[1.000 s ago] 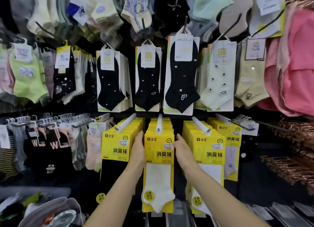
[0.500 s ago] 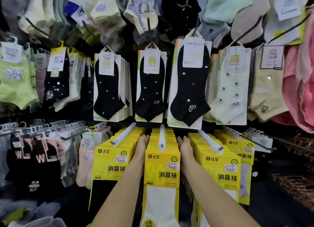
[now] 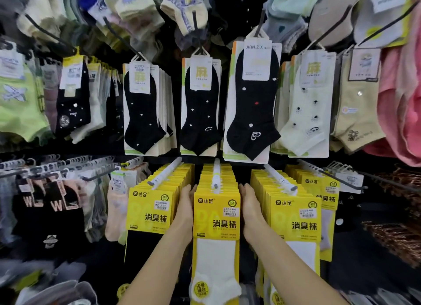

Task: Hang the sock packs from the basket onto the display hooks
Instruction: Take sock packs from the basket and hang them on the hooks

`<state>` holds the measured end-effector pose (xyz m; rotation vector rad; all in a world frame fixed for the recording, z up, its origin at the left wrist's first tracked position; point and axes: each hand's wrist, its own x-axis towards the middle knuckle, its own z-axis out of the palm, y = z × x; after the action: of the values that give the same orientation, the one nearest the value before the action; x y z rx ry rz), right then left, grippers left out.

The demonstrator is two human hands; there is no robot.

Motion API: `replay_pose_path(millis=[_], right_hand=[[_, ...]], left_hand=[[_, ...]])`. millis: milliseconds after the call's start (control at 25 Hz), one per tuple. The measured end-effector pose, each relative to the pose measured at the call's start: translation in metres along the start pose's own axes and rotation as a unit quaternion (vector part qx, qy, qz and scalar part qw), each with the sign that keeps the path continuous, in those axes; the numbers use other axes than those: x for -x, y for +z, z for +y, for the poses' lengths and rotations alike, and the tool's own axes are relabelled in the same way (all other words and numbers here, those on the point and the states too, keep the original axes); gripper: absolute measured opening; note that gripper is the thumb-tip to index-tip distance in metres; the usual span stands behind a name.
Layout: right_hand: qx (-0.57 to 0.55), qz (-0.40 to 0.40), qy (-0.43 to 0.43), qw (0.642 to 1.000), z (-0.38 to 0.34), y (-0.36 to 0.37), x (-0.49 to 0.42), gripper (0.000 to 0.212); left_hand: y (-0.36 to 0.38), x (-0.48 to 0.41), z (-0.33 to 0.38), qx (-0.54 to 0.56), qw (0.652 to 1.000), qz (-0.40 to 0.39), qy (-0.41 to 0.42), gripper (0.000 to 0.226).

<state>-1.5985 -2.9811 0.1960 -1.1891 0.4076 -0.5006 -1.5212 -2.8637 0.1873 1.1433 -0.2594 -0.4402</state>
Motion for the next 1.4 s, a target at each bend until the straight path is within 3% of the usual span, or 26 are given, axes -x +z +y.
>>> replay_pose_path(millis=[600, 800, 1000, 1080, 1200, 1280, 1400], right_hand=[[0.094, -0.059, -0.102, 0.989, 0.022, 0.001, 0.064, 0.043], [0.204, -0.074, -0.161, 0.963, 0.052, -0.008, 0.088, 0.048], [0.224, 0.009, -0.205, 0.953, 0.060, -0.014, 0.105, 0.066], [0.241, -0.023, -0.246, 0.939, 0.071, -0.007, 0.122, 0.061], [0.275, -0.139, -0.180, 0.934, 0.090, 0.028, 0.128, 0.061], [0.307, -0.153, -0.116, 0.932, 0.096, 0.055, 0.115, 0.065], [0.311, -0.139, -0.052, 0.939, 0.103, 0.086, 0.098, 0.067]], left_hand=[[0.005, 0.054, -0.019, -0.072, 0.991, 0.013, 0.114, 0.041], [-0.003, 0.072, -0.044, -0.121, 0.984, 0.008, 0.131, 0.044], [-0.028, 0.094, -0.039, -0.191, 0.957, 0.042, 0.214, 0.049], [-0.052, 0.104, -0.030, -0.185, 0.938, 0.090, 0.278, 0.042], [-0.092, 0.097, -0.007, -0.174, 0.904, 0.200, 0.335, 0.022], [-0.114, 0.083, -0.004, -0.215, 0.905, 0.226, 0.290, 0.018], [-0.124, 0.070, -0.023, -0.258, 0.935, 0.178, 0.167, 0.032]])
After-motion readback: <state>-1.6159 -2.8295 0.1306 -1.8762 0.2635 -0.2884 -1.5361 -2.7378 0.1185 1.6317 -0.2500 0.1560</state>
